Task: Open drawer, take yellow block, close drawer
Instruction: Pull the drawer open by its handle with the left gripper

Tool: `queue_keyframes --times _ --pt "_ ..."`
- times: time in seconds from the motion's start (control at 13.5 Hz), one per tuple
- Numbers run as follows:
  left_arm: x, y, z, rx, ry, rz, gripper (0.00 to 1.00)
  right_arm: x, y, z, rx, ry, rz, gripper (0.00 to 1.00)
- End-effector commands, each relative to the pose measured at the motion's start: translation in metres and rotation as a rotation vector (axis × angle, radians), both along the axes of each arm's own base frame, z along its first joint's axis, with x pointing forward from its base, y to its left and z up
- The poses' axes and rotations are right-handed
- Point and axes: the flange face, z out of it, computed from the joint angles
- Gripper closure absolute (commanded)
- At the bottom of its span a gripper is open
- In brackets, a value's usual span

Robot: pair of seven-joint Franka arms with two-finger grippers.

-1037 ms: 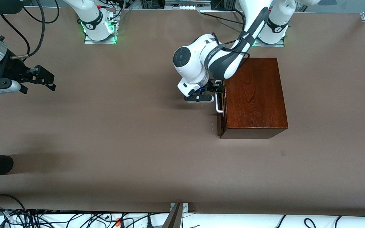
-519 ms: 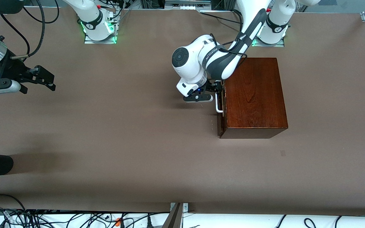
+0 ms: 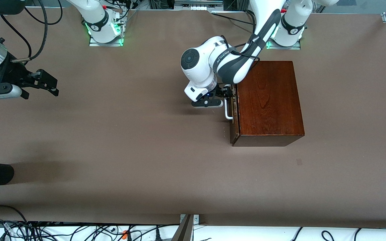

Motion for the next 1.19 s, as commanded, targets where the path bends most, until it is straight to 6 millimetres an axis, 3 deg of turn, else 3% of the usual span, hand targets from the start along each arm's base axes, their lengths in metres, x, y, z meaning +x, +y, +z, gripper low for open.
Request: queue_keyframes --times 0.0,0.3,0.81,1.11 --pt "0.002 -0.034 0.006 -0.087 0.003 0.016 0.00 0.002 0.000 0.006 0.019 -0.009 -0.007 0.00" --pt "0.005 -0.051 0.010 -0.195 0.027 0.059 0.00 0.002 0.000 0.006 0.021 -0.012 -0.007 0.00" --pt "0.007 -0.050 0.020 -0.195 0.011 0.041 0.00 0.002 -0.002 0.006 0.019 -0.011 -0.010 0.00" --pt "0.006 -0.038 0.056 -0.167 0.025 0.036 0.00 0.001 0.001 0.004 0.018 0.000 -0.005 0.00"
